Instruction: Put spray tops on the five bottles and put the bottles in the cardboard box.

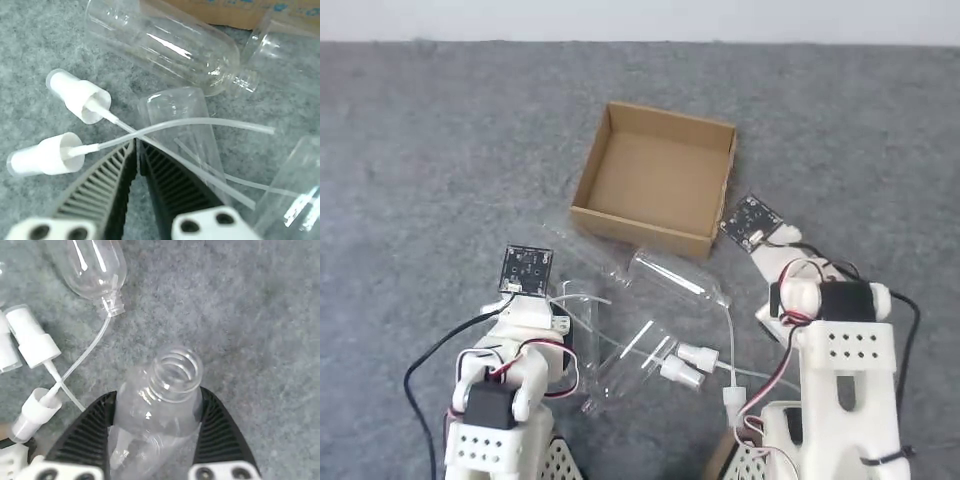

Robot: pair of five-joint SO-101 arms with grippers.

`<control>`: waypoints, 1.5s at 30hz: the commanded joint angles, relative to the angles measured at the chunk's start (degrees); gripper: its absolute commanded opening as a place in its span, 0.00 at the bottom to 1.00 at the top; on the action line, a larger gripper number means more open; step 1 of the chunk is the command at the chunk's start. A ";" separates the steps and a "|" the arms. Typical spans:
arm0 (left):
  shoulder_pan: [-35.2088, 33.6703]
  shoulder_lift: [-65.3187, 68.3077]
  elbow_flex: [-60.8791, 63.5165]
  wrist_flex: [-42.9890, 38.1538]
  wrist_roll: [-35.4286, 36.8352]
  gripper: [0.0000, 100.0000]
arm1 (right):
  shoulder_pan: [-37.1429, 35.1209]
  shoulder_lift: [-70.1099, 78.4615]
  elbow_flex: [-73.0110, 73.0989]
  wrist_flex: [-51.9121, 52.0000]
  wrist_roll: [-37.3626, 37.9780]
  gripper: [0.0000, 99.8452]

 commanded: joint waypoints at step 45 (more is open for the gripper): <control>0.09 -0.97 -0.57 0.09 -0.18 0.01 | 0.57 3.30 1.49 -11.82 -14.59 0.26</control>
